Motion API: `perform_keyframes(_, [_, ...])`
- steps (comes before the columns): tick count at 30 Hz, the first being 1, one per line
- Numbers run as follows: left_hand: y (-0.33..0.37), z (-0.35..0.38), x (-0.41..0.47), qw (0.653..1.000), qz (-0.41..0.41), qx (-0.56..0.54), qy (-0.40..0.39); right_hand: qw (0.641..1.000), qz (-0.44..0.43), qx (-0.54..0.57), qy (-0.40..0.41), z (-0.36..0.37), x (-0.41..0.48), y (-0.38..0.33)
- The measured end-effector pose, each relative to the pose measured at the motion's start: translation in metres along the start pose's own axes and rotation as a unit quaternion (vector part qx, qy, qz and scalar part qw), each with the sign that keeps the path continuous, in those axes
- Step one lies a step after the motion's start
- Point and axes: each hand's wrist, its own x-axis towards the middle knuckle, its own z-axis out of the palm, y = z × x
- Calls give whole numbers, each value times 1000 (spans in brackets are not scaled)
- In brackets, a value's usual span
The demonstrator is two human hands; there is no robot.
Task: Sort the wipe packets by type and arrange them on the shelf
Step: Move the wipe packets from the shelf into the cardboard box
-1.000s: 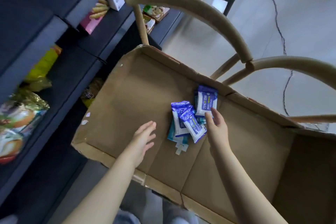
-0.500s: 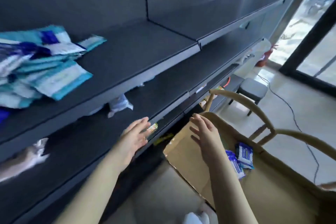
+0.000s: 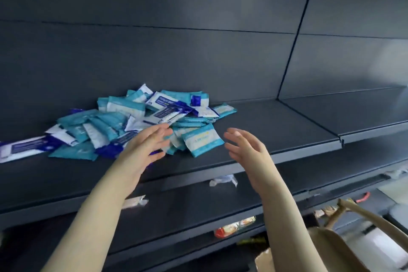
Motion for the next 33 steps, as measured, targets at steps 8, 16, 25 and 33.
perform_keyframes(8, [6, -42, 59, 991, 27, 65, 111, 999, 21, -17, -33, 30, 102, 11])
perform_keyframes(16, [-12, -14, 159, 960, -8, 229, 159, 992, -4, -123, -11, 24, 221, 41])
perform_keyframes(25, [-13, -9, 201, 903, -144, 382, 132, 979, -12, -182, -85, 19, 293, 76])
perform_keyframes(33, [-13, -5, 208, 893, -190, 393, 111, 992, 15, -48, 115, 18, 314, 87])
